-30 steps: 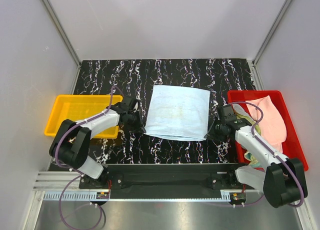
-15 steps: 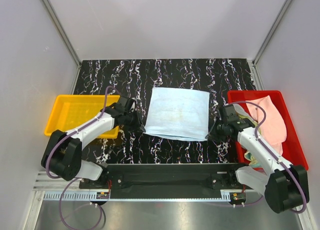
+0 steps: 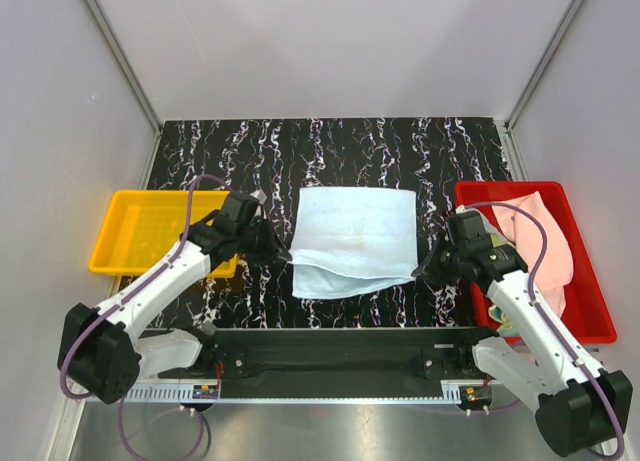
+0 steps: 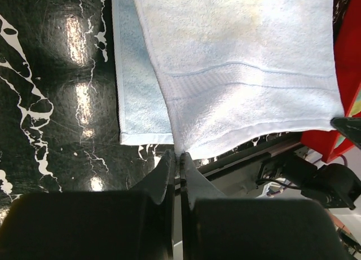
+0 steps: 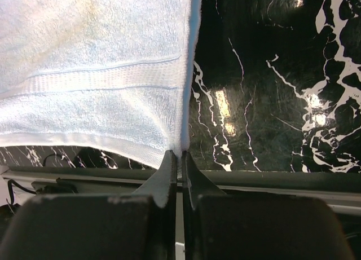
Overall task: Fold and stack the towels
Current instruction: Fold the towel
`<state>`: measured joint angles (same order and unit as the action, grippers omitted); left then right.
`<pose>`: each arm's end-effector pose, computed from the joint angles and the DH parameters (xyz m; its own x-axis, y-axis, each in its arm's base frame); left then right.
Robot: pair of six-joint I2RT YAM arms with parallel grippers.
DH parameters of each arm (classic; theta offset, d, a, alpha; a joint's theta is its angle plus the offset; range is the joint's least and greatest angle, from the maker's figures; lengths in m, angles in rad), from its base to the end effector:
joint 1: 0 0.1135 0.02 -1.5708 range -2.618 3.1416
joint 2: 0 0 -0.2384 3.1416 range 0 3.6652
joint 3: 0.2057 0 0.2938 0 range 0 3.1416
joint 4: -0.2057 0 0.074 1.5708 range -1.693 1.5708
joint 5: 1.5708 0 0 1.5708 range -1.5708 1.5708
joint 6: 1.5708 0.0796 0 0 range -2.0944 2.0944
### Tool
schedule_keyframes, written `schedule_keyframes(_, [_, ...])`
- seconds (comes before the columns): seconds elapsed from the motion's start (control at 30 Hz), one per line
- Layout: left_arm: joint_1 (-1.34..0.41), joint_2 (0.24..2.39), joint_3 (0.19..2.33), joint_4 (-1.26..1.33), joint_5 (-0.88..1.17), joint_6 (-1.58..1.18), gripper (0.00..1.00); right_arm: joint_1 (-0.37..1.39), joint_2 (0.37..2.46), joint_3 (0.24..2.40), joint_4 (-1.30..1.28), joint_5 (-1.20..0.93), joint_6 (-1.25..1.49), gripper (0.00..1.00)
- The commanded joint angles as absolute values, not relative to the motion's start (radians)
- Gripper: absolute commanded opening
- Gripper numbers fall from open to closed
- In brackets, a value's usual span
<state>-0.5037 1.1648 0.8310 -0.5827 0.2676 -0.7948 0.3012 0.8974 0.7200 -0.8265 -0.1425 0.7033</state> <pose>0.2605 -0.1676 0.1754 -0.9196 -0.2791 -0.2765 -0.0712 0.8105 -0.5813 0.2326 0.0841 0.1793 -0.8515 0.4059 -0.3321 0.2415 0.8656 0.4387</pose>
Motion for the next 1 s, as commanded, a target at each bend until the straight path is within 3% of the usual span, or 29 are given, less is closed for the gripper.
schedule_keyframes(0.0, [-0.509, 1.135, 0.822, -0.572, 0.252, -0.831, 0.00, 0.311, 0.873, 0.755, -0.853, -0.173, 0.704, 0.00])
schedule_keyframes(0.33, [-0.522, 1.209, 0.629, -0.394, 0.319, -0.865, 0.00, 0.311, 0.904, 0.669, -0.821, -0.121, 0.738, 0.00])
schedule_keyframes(0.53, [-0.551, 1.268, 0.506, -0.241, 0.365, -0.916, 0.05, 0.310, 0.922, 0.673, -0.813, -0.109, 0.742, 0.00])
schedule_keyframes(0.63, [-0.571, 1.299, 0.500, -0.218, 0.364, -0.914, 0.14, 0.311, 0.927, 0.669, -0.807, -0.109, 0.738, 0.00])
schedule_keyframes(0.8, [-0.580, 1.298, 0.494, -0.229, 0.319, -0.911, 0.40, 0.311, 0.916, 0.670, -0.811, -0.110, 0.735, 0.00])
schedule_keyframes(0.97, [-0.580, 1.304, 0.503, -0.245, 0.282, -0.900, 0.48, 0.311, 0.911, 0.669, -0.807, -0.118, 0.733, 0.00])
